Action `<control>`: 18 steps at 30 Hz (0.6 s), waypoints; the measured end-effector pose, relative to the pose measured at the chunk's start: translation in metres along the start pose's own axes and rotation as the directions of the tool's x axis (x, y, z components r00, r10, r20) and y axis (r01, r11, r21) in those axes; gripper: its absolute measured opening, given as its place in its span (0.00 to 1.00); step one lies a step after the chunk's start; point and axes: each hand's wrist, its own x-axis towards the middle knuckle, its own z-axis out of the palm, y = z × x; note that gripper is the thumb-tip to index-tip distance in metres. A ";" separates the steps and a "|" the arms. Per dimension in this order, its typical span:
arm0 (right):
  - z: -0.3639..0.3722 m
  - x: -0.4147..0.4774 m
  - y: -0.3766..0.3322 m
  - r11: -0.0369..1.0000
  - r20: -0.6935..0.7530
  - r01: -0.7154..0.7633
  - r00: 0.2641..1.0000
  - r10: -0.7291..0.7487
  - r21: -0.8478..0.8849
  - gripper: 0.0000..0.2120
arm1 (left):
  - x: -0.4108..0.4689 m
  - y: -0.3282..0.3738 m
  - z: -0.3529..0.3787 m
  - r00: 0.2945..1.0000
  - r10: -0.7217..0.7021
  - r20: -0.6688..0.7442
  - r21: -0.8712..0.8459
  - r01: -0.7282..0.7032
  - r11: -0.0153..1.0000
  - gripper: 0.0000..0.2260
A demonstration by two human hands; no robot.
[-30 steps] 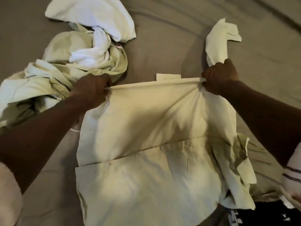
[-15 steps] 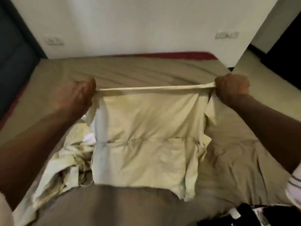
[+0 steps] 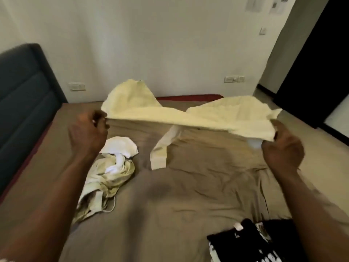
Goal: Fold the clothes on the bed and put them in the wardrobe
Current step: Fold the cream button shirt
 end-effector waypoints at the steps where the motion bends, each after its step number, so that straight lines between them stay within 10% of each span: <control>1: 0.006 -0.035 0.012 0.998 0.038 -0.023 0.999 0.021 0.052 0.33 | -0.026 -0.017 0.002 0.999 -0.040 0.010 -0.013 0.040 0.999 0.07; 7: 0.060 -0.212 0.097 0.997 0.400 -0.052 0.913 0.073 -0.063 0.24 | -0.179 -0.137 0.010 0.942 -0.254 0.219 0.235 0.202 0.951 0.06; 13: 0.068 -0.346 0.141 0.814 0.880 0.464 0.461 0.115 -0.350 0.23 | -0.301 -0.216 -0.009 0.748 -0.397 0.531 0.563 0.039 0.825 0.07; 18: 0.064 -0.393 0.141 0.661 0.939 0.670 0.287 0.191 -0.339 0.19 | -0.365 -0.264 -0.015 0.609 -0.569 0.553 0.660 0.096 0.745 0.05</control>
